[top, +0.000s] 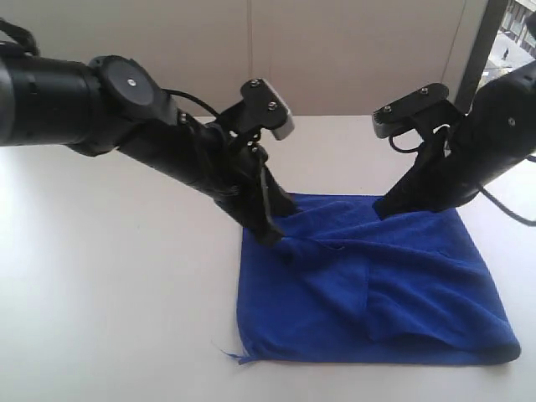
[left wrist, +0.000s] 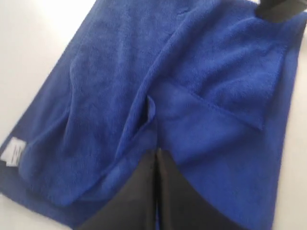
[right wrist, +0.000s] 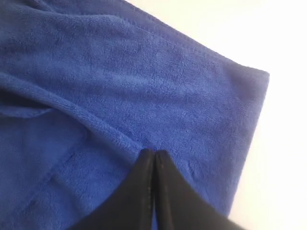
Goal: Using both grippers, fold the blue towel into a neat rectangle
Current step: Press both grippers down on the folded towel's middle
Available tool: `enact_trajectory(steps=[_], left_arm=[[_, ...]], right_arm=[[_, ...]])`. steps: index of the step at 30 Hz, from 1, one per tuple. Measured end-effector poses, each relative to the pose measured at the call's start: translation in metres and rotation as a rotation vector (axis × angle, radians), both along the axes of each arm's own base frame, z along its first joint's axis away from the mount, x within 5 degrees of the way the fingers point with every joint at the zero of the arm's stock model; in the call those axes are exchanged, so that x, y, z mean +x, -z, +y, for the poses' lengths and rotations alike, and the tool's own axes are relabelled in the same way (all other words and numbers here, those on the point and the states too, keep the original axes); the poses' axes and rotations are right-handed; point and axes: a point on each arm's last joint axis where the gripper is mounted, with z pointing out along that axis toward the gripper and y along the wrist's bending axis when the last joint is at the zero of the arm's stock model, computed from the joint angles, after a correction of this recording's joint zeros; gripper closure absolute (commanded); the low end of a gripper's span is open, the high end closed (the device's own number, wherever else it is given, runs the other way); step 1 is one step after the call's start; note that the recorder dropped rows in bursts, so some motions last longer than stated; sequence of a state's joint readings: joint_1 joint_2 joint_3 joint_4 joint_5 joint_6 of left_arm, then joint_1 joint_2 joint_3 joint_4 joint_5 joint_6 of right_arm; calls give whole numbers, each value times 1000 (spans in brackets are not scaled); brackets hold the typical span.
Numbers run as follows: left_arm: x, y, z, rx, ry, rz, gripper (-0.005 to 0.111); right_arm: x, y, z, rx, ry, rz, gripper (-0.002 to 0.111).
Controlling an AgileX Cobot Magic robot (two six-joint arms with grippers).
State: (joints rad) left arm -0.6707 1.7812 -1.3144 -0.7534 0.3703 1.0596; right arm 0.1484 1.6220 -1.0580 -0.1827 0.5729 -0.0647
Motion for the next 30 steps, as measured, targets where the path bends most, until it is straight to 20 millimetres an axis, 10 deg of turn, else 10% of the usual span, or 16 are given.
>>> enact_trajectory(steps=[14,22,30], left_arm=[[24,50,-80,224,308,-150,103],[28,63,-84,301,344,-168,56],[33,73,-87,322,339,-209,59]], right_arm=[[62,53,-31,169,-51,273,108],[70,72,-34,154,-47,257,108],[75,97,-35,150,-41,290,108]])
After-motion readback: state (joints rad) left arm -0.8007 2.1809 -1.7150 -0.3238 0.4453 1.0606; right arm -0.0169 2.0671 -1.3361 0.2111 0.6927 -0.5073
